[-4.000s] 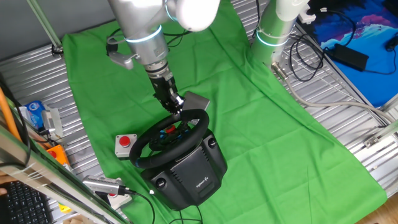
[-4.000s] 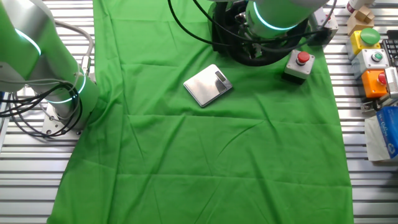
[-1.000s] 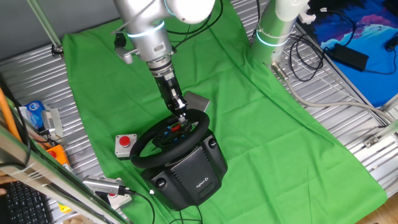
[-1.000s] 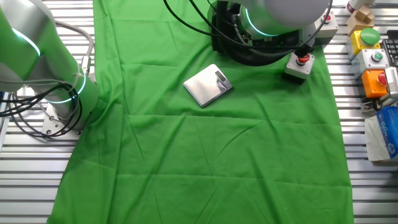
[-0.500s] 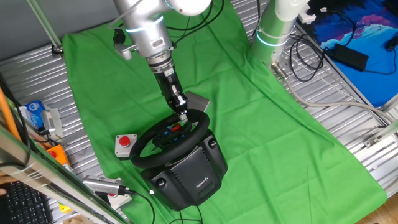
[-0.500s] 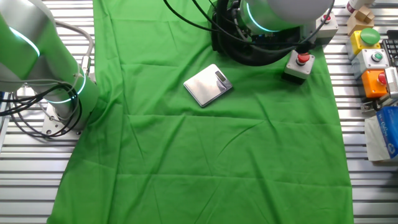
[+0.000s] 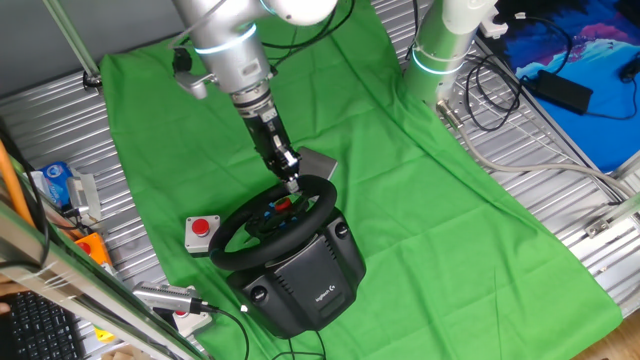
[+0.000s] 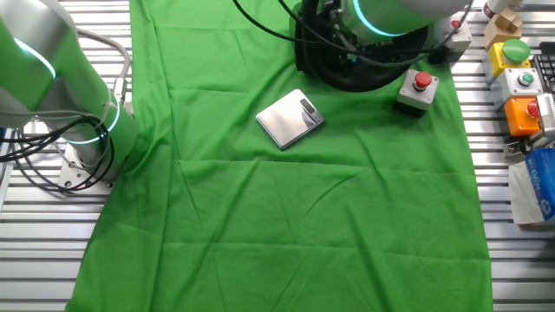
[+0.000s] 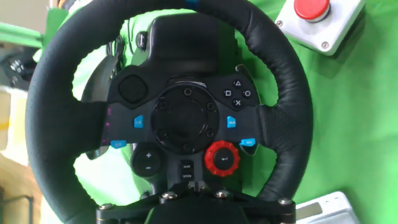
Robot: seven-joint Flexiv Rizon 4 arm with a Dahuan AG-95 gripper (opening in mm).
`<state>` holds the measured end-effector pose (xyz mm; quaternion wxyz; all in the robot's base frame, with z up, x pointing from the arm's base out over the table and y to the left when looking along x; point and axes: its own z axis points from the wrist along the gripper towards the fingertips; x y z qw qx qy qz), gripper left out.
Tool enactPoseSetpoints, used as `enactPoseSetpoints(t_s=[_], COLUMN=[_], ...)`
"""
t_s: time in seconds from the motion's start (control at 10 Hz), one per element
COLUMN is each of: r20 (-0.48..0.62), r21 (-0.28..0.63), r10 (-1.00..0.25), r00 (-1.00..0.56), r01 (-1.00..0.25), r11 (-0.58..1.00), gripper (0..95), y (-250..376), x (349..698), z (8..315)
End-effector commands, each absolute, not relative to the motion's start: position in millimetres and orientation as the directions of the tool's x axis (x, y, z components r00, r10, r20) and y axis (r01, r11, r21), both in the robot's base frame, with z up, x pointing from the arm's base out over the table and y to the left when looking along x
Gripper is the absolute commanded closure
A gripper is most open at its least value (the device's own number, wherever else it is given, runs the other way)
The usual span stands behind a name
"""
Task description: Rotate the steering wheel 90 degrees clockwise
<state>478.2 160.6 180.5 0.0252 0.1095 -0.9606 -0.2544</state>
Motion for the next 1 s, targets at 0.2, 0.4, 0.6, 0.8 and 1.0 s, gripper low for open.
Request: enactPoseSetpoints(t_s=[0.2, 0.4, 0.6, 0.8, 1.0], r20=[-0.013, -0.016, -0.015, -0.018, -0.020], r21=[0.410, 0.380, 0.338, 0.340, 0.339], r10=[-0.309, -0.340, -0.376, -0.378, -0.383], r00=[-0.951, -0.940, -0.927, -0.925, -0.924], r01=[-0.287, -0.321, -0.358, -0.362, -0.367], r11=[0.865, 0.868, 0.870, 0.868, 0.866], gripper=[95.0, 95.0, 95.0, 95.0, 95.0], y=[143.9, 140.4, 138.5, 137.5, 137.0], x=[478.7, 478.8, 477.2, 476.6, 477.1], z=[183.0, 182.3, 176.4, 172.1, 168.4])
